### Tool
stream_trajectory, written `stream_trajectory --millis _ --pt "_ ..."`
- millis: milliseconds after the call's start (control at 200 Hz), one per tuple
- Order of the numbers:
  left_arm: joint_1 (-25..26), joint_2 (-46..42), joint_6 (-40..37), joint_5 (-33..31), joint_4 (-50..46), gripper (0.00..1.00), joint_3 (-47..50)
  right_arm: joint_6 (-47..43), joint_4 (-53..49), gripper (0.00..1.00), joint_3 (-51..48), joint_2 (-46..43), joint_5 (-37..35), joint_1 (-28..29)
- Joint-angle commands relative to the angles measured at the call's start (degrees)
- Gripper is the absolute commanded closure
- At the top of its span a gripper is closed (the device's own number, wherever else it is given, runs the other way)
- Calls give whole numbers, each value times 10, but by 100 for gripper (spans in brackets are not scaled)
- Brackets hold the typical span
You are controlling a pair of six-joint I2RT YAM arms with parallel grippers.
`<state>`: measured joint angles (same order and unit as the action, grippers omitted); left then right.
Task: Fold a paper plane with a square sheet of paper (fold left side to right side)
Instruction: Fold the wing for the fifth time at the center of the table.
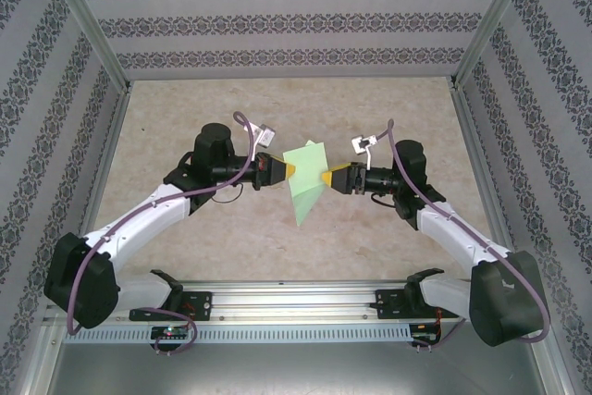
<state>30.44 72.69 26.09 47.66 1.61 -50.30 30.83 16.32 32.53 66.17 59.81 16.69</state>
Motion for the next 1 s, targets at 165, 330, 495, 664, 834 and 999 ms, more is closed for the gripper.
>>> stream_trajectory --millis 165,330,495,664,834,999 --pt "-4 6 -42 32 -25 100 2 -43 6 49 29 1 46 27" --pt "-4 8 -45 30 -27 100 4 -54 -13 58 29 4 40 29" --pt "-4 24 -47 28 -34 100 7 -67 -43 75 32 7 25 30" --pt "-7 37 -53 5 -51 81 8 -95 -100 89 42 30 -3 44" --pt "-14 27 -68 -110 -127 44 3 -68 -134 98 48 99 -57 52" --pt "-10 -5 -69 -234 -192 33 2 4 -110 100 47 169 -115 53"
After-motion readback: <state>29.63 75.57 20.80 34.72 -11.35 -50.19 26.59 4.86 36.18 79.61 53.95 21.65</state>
